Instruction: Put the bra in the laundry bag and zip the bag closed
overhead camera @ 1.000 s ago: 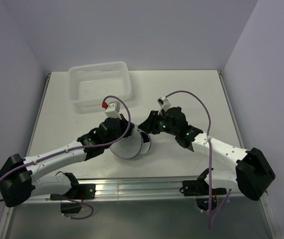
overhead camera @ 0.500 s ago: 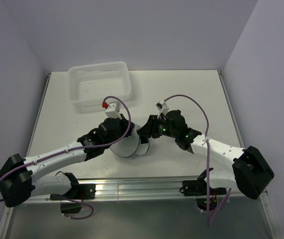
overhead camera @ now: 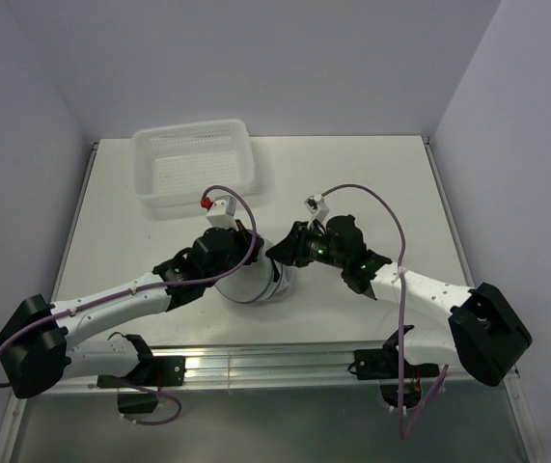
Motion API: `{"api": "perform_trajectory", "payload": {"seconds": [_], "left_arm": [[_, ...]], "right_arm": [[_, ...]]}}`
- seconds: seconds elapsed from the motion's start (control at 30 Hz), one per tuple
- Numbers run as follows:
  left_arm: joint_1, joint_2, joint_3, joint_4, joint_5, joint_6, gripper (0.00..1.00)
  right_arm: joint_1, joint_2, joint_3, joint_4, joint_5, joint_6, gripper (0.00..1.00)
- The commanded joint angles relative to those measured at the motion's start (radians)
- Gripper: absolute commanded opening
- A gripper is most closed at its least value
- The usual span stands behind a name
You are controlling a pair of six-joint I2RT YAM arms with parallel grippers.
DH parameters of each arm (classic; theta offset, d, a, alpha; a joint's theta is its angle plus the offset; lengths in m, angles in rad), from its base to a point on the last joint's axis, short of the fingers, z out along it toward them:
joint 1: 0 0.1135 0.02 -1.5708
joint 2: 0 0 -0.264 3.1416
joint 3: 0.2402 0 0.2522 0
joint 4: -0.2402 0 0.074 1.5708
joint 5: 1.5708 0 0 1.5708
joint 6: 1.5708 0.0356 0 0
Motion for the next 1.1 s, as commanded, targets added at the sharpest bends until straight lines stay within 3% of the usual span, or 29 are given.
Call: {"api": "perform_trajectory", "payload": {"seconds": [0.0,0.13,0.2,0.33,0.6,0.63,0.93,1.07], "left_arm": [[0.003,0.000,0.018,0.053,0.016,0.017,0.00],[0.003,-0.001,0.020,0.054,0.022,0.016,0.00],[0.003,-0.006,0.018,0.052,0.025,0.014,0.00],[0.003,-0.018,0.012,0.050,0.028,0.013,0.00],[0.003,-0.020,0.007,0.053,0.038,0.011,0.00],[0.003,-0.018,0.009,0.054,0.038,0.013,0.00],[0.003,-0.012,0.023,0.031,0.016,0.020,0.00],[0.014,0.005,0.047,0.011,-0.001,0.037,0.00]], "right_arm": [[-0.008,-0.048,-0.018,0.079,0.014,0.008,0.34],[-0.019,-0.037,-0.038,0.123,0.034,0.036,0.37],[-0.023,-0.012,-0.041,0.163,0.031,0.062,0.45],[-0.028,0.022,-0.041,0.212,0.031,0.099,0.47],[-0.029,0.022,-0.062,0.284,0.089,0.151,0.32],[-0.031,0.024,-0.065,0.295,0.100,0.163,0.23],[-0.031,0.044,-0.085,0.334,0.091,0.174,0.00],[-0.029,0.009,-0.101,0.306,0.082,0.145,0.00]]}}
